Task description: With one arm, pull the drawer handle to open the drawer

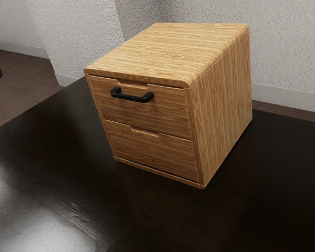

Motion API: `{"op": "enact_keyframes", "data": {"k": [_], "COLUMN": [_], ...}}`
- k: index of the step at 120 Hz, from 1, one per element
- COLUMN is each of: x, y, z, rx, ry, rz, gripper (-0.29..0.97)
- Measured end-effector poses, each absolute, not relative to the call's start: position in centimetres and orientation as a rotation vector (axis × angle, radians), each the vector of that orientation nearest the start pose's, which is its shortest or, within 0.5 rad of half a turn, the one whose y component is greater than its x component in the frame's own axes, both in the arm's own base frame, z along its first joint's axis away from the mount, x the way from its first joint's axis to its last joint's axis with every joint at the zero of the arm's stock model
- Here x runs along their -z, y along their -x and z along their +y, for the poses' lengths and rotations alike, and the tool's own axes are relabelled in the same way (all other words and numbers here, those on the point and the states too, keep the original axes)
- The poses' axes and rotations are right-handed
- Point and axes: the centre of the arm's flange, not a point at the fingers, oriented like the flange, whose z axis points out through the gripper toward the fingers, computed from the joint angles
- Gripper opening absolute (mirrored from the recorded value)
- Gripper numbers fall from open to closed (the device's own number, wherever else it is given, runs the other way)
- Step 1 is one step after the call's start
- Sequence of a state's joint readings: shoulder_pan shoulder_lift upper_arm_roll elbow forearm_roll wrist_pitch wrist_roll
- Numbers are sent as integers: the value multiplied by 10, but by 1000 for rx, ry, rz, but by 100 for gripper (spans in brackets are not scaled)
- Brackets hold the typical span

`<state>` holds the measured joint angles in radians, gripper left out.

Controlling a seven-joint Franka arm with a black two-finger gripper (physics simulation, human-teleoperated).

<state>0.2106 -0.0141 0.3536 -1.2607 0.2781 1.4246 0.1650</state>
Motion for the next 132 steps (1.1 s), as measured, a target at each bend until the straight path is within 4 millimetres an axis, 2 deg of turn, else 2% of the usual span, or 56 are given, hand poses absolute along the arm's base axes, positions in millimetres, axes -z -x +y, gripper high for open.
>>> {"op": "enact_keyframes", "data": {"k": [17,32,41,50,65,83,92,105,121,132], "x": [-752,-750,-750,-740,-708,-702,-700,-711,-755,-772], "y": [-439,-428,-429,-432,-433,-435,-441,-453,-455,-459], "z": [291,273,268,268,277,279,272,243,204,183], "rx": [89,130,140,118,36,13,6,31,138,178], "ry": [2782,2789,2781,2783,2807,2802,2795,2763,2687,2649], "rz": [-377,-177,-83,-5,71,149,219,359,493,571], "gripper": [66,66,66,66,66,66,66,66,66,66]}}
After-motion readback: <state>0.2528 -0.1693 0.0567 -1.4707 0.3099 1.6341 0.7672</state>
